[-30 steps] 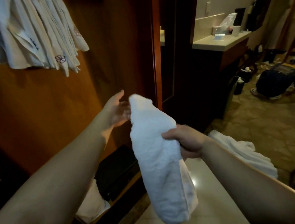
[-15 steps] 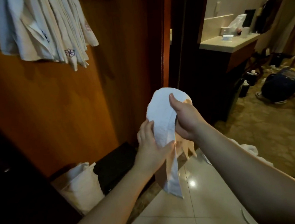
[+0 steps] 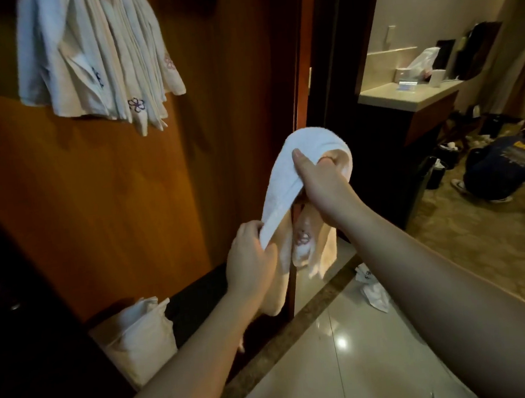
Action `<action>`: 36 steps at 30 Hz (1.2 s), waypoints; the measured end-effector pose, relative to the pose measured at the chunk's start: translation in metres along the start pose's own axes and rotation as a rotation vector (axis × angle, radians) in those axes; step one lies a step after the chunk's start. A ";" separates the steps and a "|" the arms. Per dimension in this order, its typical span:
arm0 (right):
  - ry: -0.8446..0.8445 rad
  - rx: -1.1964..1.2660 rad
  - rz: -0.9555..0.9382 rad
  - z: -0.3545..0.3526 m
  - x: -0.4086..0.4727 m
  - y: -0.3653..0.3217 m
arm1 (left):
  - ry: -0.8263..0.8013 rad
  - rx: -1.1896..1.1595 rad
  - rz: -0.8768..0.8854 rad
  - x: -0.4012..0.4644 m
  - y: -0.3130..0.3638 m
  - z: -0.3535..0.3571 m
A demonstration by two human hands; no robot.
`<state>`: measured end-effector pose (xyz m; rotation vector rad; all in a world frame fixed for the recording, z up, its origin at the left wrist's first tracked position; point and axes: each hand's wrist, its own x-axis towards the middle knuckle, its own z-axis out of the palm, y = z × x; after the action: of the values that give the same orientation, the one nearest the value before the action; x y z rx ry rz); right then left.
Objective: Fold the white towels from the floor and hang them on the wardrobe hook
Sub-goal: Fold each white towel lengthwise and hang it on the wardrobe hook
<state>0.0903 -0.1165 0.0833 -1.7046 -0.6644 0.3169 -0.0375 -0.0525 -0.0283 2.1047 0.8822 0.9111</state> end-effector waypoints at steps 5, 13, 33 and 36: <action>0.101 -0.089 -0.088 -0.008 0.014 0.002 | -0.013 0.043 -0.077 0.018 -0.024 -0.006; 0.239 0.038 0.024 -0.012 0.034 0.008 | -0.013 0.133 -0.057 0.050 -0.050 -0.015; 0.382 1.271 0.358 -0.043 0.050 0.004 | 0.261 -0.632 -0.167 0.023 -0.078 -0.069; 0.356 1.324 0.356 -0.038 0.050 -0.002 | -0.025 -1.044 -0.534 0.011 -0.079 -0.053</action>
<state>0.1506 -0.1175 0.1016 -0.5395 0.1713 0.5242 -0.0987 0.0152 -0.0577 0.9235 0.6706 0.7881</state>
